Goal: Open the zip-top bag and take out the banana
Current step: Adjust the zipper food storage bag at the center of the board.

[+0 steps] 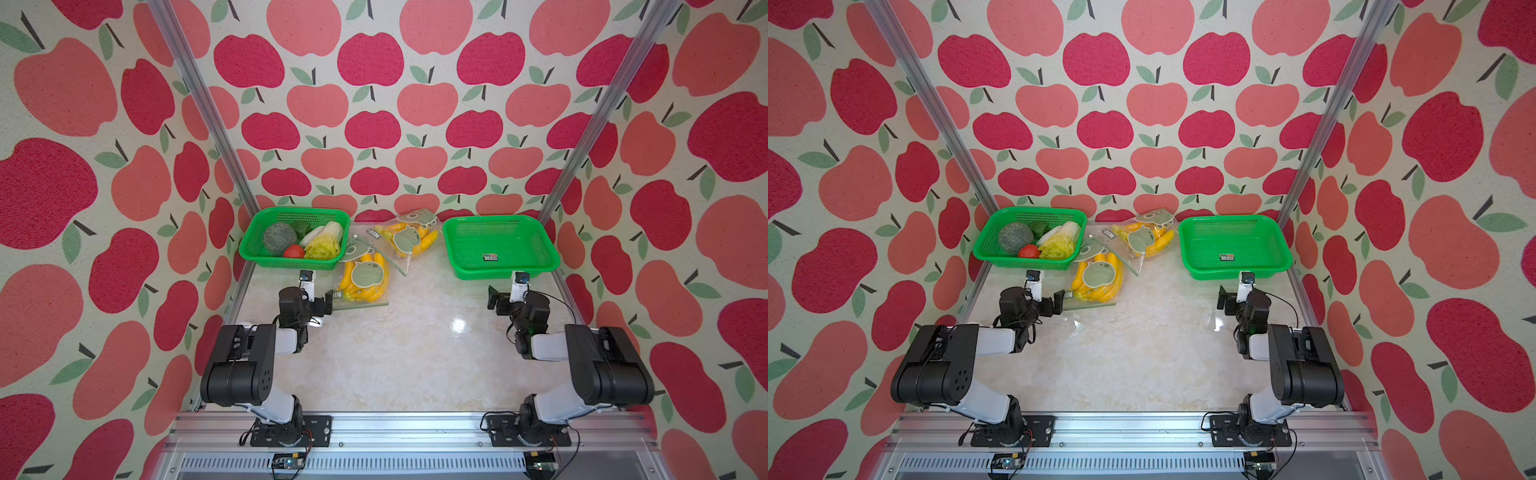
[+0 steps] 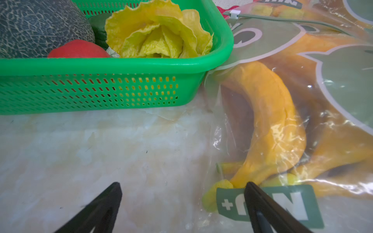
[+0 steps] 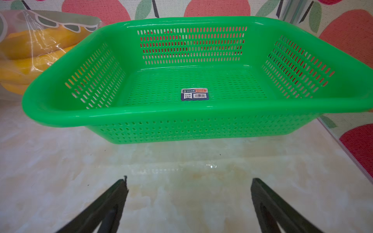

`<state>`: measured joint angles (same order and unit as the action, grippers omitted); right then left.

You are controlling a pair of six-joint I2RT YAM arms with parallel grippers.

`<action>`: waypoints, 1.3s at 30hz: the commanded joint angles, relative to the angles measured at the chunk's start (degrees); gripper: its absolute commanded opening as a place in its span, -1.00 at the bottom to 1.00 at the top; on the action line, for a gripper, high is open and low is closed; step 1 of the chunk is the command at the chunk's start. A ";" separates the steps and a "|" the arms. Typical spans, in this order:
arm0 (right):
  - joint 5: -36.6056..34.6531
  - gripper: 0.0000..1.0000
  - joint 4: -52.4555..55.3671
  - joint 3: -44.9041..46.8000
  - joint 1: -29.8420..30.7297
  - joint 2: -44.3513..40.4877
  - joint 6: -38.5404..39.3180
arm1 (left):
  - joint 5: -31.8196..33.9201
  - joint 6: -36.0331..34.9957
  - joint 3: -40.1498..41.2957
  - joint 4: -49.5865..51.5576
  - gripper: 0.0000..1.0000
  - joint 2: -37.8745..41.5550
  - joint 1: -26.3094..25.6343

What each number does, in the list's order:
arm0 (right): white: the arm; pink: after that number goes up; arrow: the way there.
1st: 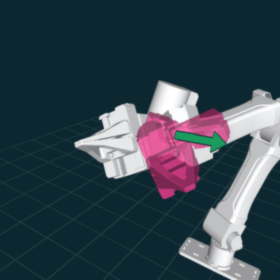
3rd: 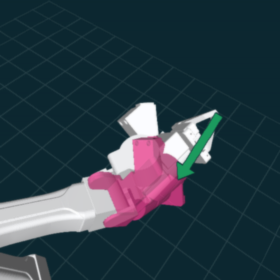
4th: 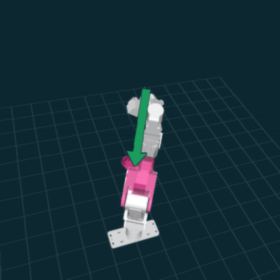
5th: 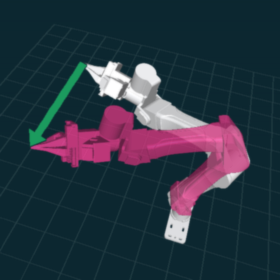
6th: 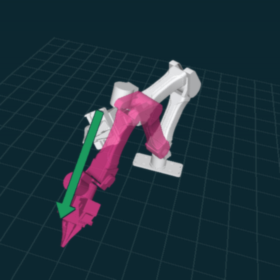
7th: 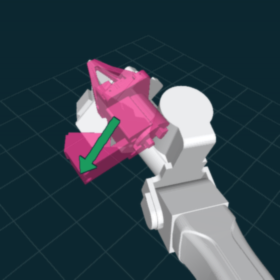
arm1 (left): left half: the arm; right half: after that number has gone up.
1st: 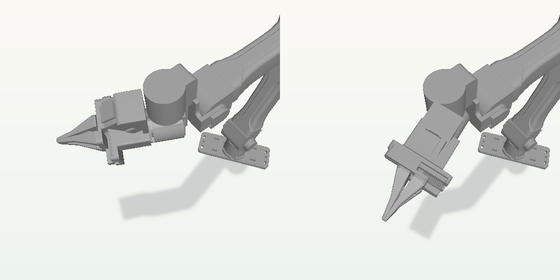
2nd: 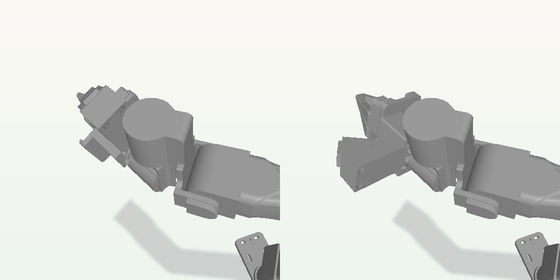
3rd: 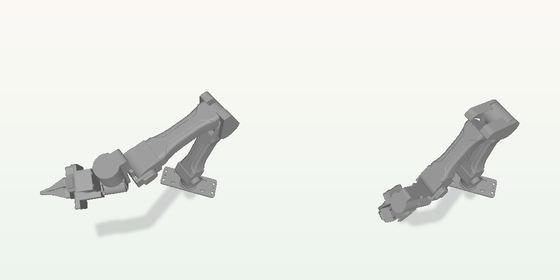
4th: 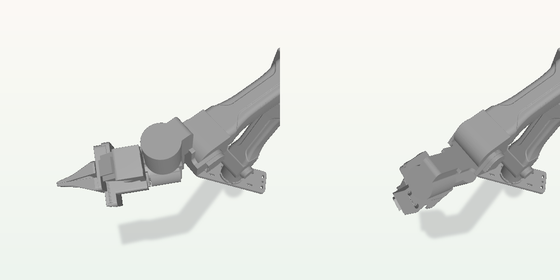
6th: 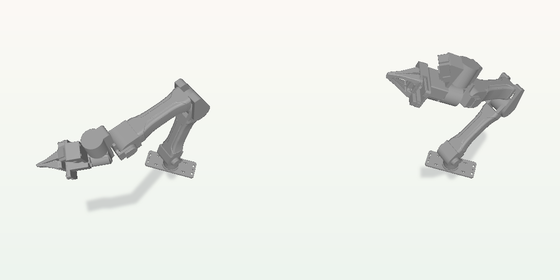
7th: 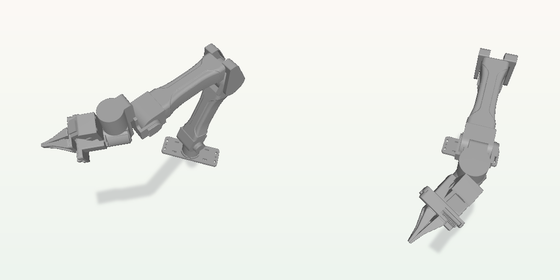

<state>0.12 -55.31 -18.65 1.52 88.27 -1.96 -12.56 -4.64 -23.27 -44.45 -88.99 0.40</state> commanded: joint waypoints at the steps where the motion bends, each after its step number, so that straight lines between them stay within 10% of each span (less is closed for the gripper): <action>1: 0.57 0.99 -0.84 -0.96 0.54 0.67 -1.04 | -0.71 -1.32 -1.34 -1.17 0.96 -0.75 0.34; 39: 2.10 0.99 -2.50 1.32 1.01 -2.56 0.16 | 2.44 -0.97 -1.08 5.12 0.96 7.67 -0.45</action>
<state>1.21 -55.86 -18.46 1.83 87.96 -1.91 -11.73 -4.64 -23.90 -42.24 -85.62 0.34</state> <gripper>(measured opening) 0.993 0.981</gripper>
